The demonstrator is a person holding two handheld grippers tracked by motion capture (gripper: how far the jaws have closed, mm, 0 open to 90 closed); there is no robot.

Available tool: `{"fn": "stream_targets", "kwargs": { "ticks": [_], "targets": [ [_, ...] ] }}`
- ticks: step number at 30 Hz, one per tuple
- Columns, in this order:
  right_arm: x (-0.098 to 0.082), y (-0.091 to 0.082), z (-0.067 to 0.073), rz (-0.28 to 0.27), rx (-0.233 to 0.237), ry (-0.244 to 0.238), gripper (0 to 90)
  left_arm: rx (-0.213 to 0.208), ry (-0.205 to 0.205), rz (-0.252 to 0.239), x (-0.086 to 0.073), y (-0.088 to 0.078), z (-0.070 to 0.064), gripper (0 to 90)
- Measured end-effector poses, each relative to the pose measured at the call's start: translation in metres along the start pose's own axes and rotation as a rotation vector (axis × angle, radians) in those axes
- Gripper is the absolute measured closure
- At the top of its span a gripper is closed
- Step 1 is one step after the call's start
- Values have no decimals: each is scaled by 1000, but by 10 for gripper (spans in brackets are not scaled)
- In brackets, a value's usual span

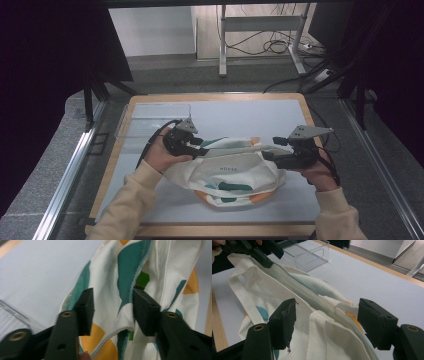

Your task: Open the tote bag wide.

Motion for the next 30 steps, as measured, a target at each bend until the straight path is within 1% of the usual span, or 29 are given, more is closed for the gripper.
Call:
{"fn": "stream_targets", "kwargs": {
  "ticks": [3, 5, 7, 9, 17, 21, 22, 24, 25, 26, 30],
  "targets": [
    [-1, 3, 2, 5, 3, -7, 309, -17, 1, 34, -3, 5, -1, 706],
    [0, 4, 3, 8, 6, -9, 309, -24, -5, 38, -3, 6, -1, 768],
    [0, 4, 4, 5, 8, -10, 310, -31, -14, 36, -3, 5, 0, 801],
    [0, 4, 4, 4, 8, -10, 310, -38, -15, 37, -3, 5, -1, 810],
    [1, 2, 3, -2, 0, -10, 314, -31, -7, 35, -3, 4, -3, 817],
    [2, 4, 7, 4, 1, -10, 322, -35, 6, 38, -1, 2, -3, 817],
    [4, 5, 11, 6, 7, -20, 327, -33, 16, 43, 1, 2, -2, 817],
    [8, 7, 16, 10, 16, -27, 331, -35, 18, 43, 1, 2, -2, 818],
    [8, 7, 16, 10, 16, -27, 331, -35, 18, 43, 1, 2, -2, 818],
    [11, 11, 23, 17, 32, -51, 331, -35, 18, 44, 1, 2, -1, 818],
    [18, 20, 31, 29, 50, -68, 333, -34, 8, 41, 1, 3, -1, 817]
  ]
}}
Point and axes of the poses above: each handheld gripper's, and its own axes: y roughly forward along the jaws, x roughly out of its top, z roughly to its left, the point moved 8 cm from there along y, roughly forward along the jaws, and after that the axes turned 5 degrees about -x, right-handed, at the moved point
